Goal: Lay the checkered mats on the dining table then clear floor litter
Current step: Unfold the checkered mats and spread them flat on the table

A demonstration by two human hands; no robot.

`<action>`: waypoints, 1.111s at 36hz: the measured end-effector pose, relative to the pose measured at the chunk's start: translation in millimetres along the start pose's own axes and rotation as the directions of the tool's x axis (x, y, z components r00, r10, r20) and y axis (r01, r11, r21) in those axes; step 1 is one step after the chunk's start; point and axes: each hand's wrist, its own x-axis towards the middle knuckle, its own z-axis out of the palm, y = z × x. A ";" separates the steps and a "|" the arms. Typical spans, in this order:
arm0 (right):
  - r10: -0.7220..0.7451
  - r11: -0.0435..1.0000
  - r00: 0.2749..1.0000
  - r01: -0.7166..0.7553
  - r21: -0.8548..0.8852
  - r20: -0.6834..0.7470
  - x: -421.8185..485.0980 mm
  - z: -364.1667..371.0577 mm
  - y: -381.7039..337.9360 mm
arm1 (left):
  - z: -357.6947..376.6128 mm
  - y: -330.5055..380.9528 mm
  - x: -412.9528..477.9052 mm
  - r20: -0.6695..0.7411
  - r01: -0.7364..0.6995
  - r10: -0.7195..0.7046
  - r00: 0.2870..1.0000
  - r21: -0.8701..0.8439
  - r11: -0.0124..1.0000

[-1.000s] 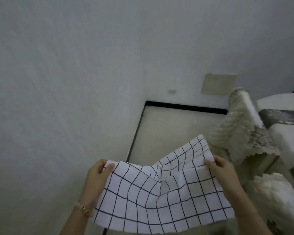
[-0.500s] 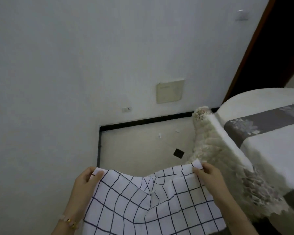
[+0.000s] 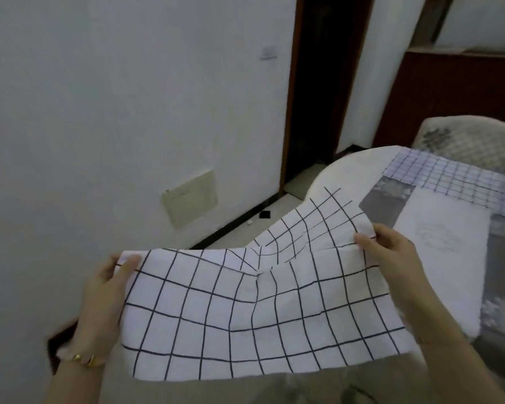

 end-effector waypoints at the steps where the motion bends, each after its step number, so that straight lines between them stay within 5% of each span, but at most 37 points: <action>1: 0.012 1.000 0.998 -0.011 0.016 -0.068 5.2 -4.0 -1.0 | 10.1 2.8 18.5 0.034 -0.007 0.007 0.999 -0.011 1.000; 8: 0.164 0.986 0.906 -0.151 0.064 -0.391 25.8 -47.1 16.2 | 99.4 14.8 115.5 0.395 -0.022 0.020 0.919 0.001 1.000; 18: 0.226 0.966 0.716 -0.253 0.056 -0.661 17.6 -118.7 42.1 | 260.2 8.3 158.9 0.750 -0.054 -0.027 0.661 0.083 0.995; 29: 0.408 0.887 0.579 -0.435 0.155 -0.706 63.9 -204.7 123.5 | 413.7 -27.1 151.0 0.813 -0.075 -0.149 0.562 0.230 0.970; 40: 0.619 0.714 0.469 -0.670 0.203 -0.630 95.6 -245.9 207.2 | 493.2 -97.9 141.4 0.674 -0.095 -0.392 0.626 0.565 0.820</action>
